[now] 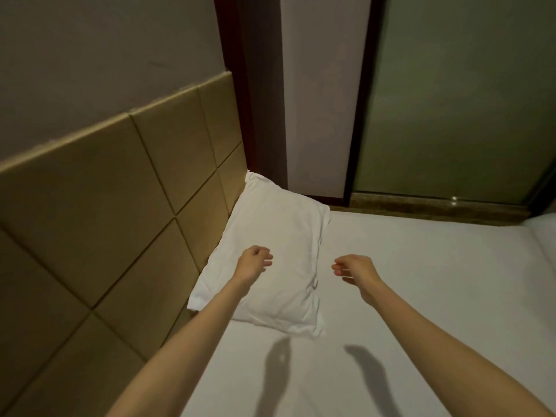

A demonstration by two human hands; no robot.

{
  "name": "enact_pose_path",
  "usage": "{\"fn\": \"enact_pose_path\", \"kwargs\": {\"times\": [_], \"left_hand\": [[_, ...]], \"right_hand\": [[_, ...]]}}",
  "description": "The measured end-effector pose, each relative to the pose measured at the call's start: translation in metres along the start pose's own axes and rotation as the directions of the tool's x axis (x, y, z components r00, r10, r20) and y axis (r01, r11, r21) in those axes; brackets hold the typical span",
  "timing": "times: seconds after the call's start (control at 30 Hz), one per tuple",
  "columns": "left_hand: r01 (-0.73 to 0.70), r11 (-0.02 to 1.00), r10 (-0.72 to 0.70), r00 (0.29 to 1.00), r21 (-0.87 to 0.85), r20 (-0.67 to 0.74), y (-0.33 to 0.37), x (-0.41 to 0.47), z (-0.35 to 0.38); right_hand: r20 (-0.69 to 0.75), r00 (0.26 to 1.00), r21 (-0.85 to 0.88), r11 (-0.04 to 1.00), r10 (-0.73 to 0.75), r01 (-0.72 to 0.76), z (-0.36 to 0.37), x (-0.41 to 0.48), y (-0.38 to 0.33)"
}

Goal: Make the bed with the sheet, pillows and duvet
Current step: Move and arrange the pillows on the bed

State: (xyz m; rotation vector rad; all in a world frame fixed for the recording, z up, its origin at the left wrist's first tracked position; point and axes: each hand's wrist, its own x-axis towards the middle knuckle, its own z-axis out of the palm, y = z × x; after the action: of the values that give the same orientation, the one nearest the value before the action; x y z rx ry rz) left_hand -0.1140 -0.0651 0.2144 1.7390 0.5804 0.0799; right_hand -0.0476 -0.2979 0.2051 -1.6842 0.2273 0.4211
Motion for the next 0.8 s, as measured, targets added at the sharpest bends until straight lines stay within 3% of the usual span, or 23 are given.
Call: {"fn": "enact_pose_path", "kwargs": {"times": [0.13, 0.43, 0.63, 0.8], "left_hand": [[0.037, 0.994, -0.035, 0.999, -0.107, 0.023, 0.004, -0.032, 0.011], [0.087, 0.98, -0.072, 0.994, -0.178, 0.088, 0.004, -0.11, 0.058], [0.061, 0.975, -0.043, 0.995, -0.215, 0.09, 0.014, -0.183, 0.127], [0.125, 0.976, -0.106, 0.988, -0.176, 0.111, -0.003, -0.238, 0.2]], "right_hand": [[0.003, 1.0, -0.001, 1.0, 0.008, -0.008, -0.015, -0.028, 0.006], [0.031, 0.999, 0.054, 0.999, -0.011, 0.01, -0.071, -0.082, 0.022], [0.042, 0.999, 0.034, 0.999, -0.03, 0.029, -0.158, -0.117, 0.04], [0.047, 0.999, 0.025, 1.0, -0.007, 0.006, -0.249, -0.156, 0.08]]}}
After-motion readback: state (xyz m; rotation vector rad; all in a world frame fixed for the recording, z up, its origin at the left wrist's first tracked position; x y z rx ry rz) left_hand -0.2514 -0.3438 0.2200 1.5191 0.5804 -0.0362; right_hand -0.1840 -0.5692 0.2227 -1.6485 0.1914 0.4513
